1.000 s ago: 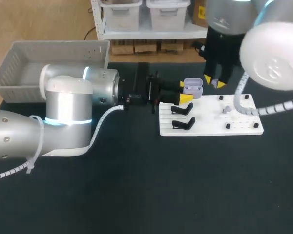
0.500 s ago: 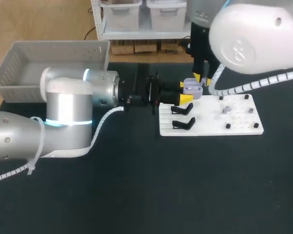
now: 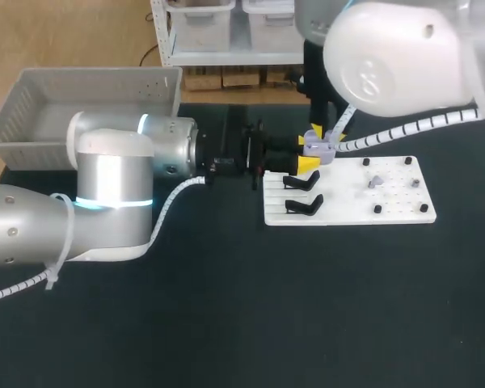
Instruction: Pick up each earbud case from the left stands, insert the matching earbuds, close the lid, and place the case in the box.
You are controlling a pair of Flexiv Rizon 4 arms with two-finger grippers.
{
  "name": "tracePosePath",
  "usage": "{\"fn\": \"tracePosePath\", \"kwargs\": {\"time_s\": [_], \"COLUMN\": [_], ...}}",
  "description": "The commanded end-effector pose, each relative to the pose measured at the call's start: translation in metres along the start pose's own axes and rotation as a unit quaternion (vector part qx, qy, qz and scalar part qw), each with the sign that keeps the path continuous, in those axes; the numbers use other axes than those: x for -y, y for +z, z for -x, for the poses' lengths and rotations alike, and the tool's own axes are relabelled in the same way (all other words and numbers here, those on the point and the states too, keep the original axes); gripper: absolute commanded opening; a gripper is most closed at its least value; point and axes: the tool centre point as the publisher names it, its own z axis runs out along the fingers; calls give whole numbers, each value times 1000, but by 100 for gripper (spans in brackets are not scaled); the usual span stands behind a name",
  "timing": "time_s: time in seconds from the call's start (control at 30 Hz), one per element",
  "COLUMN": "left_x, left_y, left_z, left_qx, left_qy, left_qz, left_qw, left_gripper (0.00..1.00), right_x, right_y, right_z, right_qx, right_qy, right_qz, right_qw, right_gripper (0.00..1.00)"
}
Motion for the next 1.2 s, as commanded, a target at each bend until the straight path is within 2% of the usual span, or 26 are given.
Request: {"fn": "tracePosePath", "kwargs": {"time_s": [0.03,0.93,0.97,1.0,1.03,1.07,1.2], "left_x": [1,1,1,1,1,1,1], "left_y": [0,0,0,0,0,0,0], "left_z": [-1,-1,-1,-1,-1,-1,-1], "left_qx": [1,1,1,1,1,1,1], "left_qy": [1,1,1,1,1,1,1], "left_qz": [2,2,2,2,2,2,2], "left_qw": [1000,1000,1000,1000,1000,1000,1000], "left_gripper": [0,0,0,0,0,0,0], "right_x": [-4,-5,-5,-5,-5,-4,3], "right_y": [4,18,18,19,18,18,8], "right_z": [3,9,9,9,7,6,-3], "right_qx": [-5,-15,-16,-17,-18,-19,-23], "right_qy": [-2,-4,-6,-9,-12,-14,-32], "right_qz": [-2,-6,-7,-6,-3,-1,20], "right_qw": [1000,1000,1000,1000,1000,1000,999], "right_gripper": [0,0,45,58,84,100,100]}}
